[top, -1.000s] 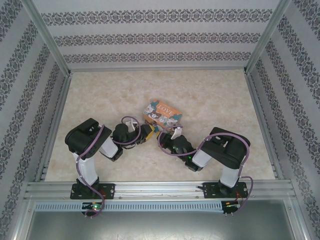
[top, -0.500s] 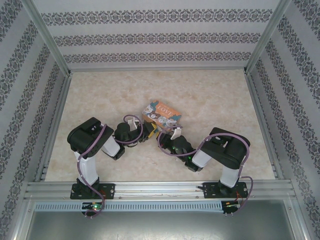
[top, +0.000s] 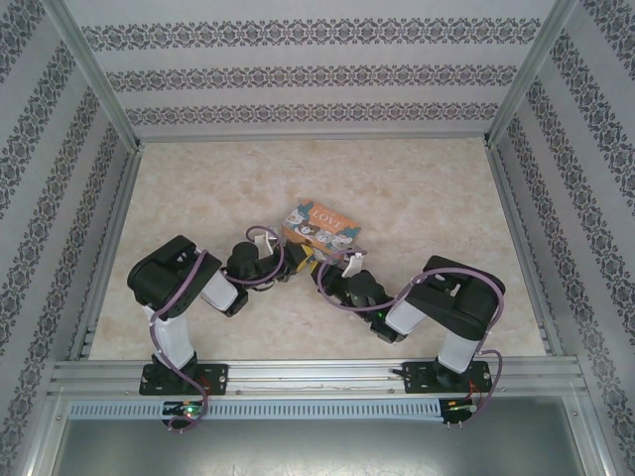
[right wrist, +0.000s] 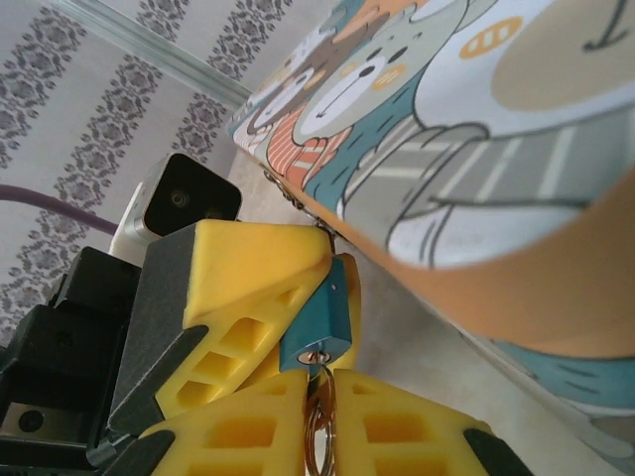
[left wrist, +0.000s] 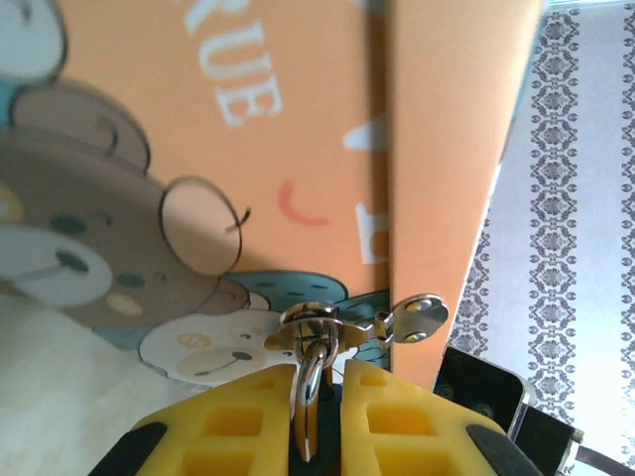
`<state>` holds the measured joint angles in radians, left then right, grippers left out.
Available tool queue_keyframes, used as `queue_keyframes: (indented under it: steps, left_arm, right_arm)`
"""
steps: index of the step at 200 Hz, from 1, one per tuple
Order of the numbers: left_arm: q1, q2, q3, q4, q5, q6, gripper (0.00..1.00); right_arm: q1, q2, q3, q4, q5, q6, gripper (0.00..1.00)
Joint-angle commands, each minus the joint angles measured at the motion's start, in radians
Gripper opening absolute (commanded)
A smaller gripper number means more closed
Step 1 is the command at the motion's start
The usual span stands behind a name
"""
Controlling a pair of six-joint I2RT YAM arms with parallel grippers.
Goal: Unlock a padlock with a key
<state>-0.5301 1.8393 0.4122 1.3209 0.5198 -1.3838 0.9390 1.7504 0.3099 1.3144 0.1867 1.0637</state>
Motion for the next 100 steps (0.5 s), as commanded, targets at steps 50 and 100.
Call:
queue_keyframes:
  steps: [50, 100]
  left_arm:
    - [-0.003, -0.17, 0.019, -0.179, -0.041, 0.043, 0.07]
    - [-0.002, -0.298, 0.026, -0.372, -0.07, 0.029, 0.03]
  right_arm:
    - [0.009, -0.171, -0.128, 0.018, 0.081, -0.102, 0.28]
    - [0.013, -0.466, -0.095, -0.358, 0.079, -0.373, 0.31]
